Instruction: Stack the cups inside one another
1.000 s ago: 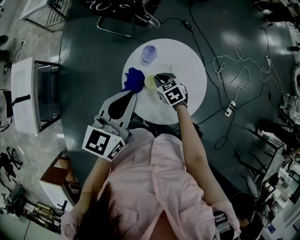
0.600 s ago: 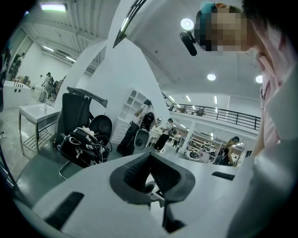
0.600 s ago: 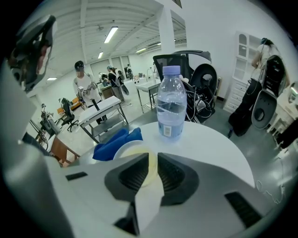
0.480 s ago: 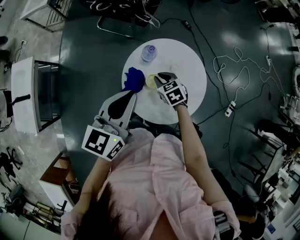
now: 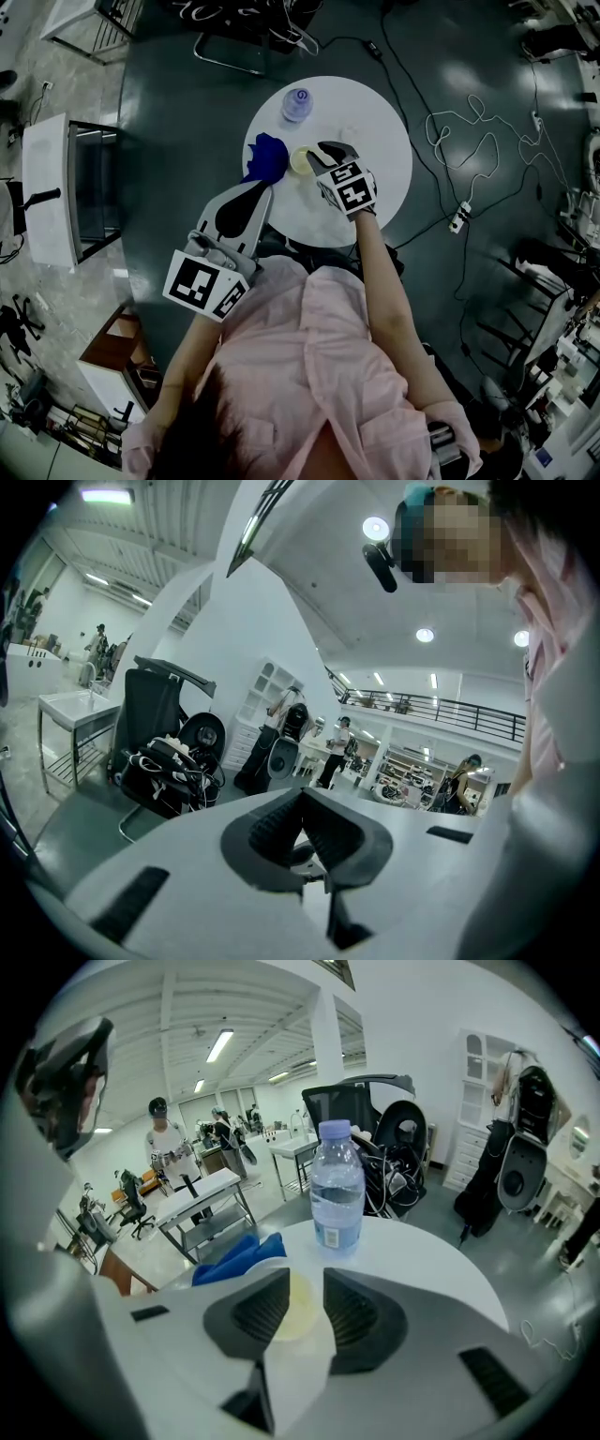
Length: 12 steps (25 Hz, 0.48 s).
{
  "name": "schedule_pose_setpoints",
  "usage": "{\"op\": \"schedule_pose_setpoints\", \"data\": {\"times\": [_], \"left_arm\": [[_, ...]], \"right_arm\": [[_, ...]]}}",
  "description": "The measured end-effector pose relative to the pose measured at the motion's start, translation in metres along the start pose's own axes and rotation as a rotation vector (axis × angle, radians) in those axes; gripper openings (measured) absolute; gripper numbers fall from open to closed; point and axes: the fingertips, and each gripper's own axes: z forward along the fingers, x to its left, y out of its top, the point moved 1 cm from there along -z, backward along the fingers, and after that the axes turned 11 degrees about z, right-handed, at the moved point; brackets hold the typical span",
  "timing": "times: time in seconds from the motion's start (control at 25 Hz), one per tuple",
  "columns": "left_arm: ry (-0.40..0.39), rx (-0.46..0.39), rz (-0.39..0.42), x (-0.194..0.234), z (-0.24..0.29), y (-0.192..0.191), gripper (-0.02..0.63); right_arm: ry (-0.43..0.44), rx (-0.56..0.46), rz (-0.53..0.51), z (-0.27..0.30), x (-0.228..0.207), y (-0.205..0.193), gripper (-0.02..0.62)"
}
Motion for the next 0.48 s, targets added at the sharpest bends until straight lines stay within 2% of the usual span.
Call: {"op": "schedule_pose_setpoints", "data": {"times": [0.2,0.32,0.48], "left_arm": [[-0.008,-0.005,0.005,-0.003,-0.001,-0.001,0.015],[-0.021,-0.009,0.006,-0.008,-0.001,0.000,0.015],[-0.061,-0.024,0.009,-0.017,-0.003,0.003,0.014]], "right_arm": [[-0.029,-0.102,0.062,-0.020,-0.005,0.017,0.106],[-0.056,-0.193,0.103,-0.037,-0.012,0.027,0.054],[-0.066,-0.314,0.146,-0.066,-0.011,0.040,0.035]]}}
